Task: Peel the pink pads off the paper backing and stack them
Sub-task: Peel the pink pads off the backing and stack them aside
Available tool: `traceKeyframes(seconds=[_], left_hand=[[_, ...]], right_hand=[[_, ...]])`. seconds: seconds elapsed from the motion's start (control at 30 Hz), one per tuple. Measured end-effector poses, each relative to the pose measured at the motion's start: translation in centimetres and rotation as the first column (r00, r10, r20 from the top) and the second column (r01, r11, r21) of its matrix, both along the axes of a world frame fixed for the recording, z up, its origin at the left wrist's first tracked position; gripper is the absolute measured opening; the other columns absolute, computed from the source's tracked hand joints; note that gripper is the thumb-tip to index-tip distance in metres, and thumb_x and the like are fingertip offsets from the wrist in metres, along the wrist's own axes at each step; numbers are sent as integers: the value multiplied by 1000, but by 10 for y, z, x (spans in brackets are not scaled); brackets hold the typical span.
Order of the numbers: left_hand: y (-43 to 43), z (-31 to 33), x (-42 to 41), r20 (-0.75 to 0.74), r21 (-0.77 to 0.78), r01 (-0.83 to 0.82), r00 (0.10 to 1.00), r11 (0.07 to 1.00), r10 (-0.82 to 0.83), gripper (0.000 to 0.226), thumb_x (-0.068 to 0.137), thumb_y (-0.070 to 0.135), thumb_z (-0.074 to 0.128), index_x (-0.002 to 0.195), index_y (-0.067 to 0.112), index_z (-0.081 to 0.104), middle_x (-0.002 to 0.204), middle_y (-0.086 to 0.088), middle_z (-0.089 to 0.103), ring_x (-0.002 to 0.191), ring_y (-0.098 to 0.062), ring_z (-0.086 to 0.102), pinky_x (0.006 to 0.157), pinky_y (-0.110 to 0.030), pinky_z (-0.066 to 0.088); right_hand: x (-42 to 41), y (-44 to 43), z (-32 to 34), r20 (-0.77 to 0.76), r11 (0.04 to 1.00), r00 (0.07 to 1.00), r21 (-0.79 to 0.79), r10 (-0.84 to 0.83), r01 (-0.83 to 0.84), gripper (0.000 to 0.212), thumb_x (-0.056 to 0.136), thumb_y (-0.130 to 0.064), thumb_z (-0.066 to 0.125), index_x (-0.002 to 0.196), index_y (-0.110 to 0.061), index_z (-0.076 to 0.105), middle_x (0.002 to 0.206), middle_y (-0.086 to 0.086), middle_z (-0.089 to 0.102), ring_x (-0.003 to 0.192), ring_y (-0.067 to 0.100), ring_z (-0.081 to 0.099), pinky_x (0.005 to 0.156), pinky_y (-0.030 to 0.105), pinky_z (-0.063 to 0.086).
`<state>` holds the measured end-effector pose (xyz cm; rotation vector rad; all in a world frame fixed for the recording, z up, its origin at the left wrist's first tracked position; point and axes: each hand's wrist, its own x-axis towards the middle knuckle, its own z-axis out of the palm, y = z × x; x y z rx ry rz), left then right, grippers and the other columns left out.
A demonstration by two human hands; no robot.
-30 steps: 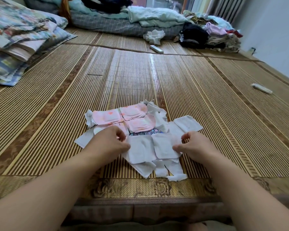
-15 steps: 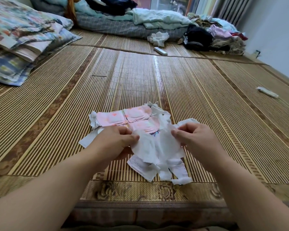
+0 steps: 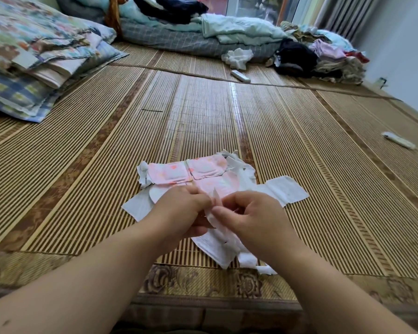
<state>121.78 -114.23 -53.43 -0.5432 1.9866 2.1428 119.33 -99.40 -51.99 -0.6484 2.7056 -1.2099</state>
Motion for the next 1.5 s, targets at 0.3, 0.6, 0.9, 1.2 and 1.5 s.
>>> traceKeyframes(seconds=[0.3,0.6,0.9,1.2,1.5], left_hand=[[1,3,2,-37,96,11,999,995,-7,12,89,11,53,85,7,64,75,-13,72,68,-19,70,61,-28,49],[-1,-7,4,-163,-452,44,978,891,-131,6,84,22,65,81,24,70,82,1,74,71,-6,65,60,-18,47],[10,-16,1,-140,-707,112,946,699,-293,8,80,33,67,74,37,65,71,16,68,68,14,57,51,-10,36],[22,-20,-2,-139,-733,135,930,667,-340,12,80,34,66,69,39,63,69,17,67,70,13,57,54,-16,38],[-5,-20,0,-153,-743,71,950,666,-272,4,80,30,67,79,34,67,74,16,68,70,8,59,59,-15,40]], right_hand=[[5,0,-15,-292,968,948,245,126,-54,19,85,-20,59,103,-16,65,92,3,69,82,22,62,71,40,50],[-48,71,15,345,830,903,-401,-255,388,21,90,0,52,90,-13,68,87,10,70,69,17,71,51,26,55],[-76,181,-23,99,744,749,258,-655,616,44,78,-16,74,120,-18,59,112,9,63,90,23,59,68,32,48],[-66,152,-14,-315,844,827,125,-465,522,41,79,-28,72,118,-23,61,112,3,58,89,12,52,68,23,41],[-17,42,-23,-97,879,961,437,260,-193,55,72,-55,70,122,-34,61,131,-10,54,120,10,46,102,34,38]])
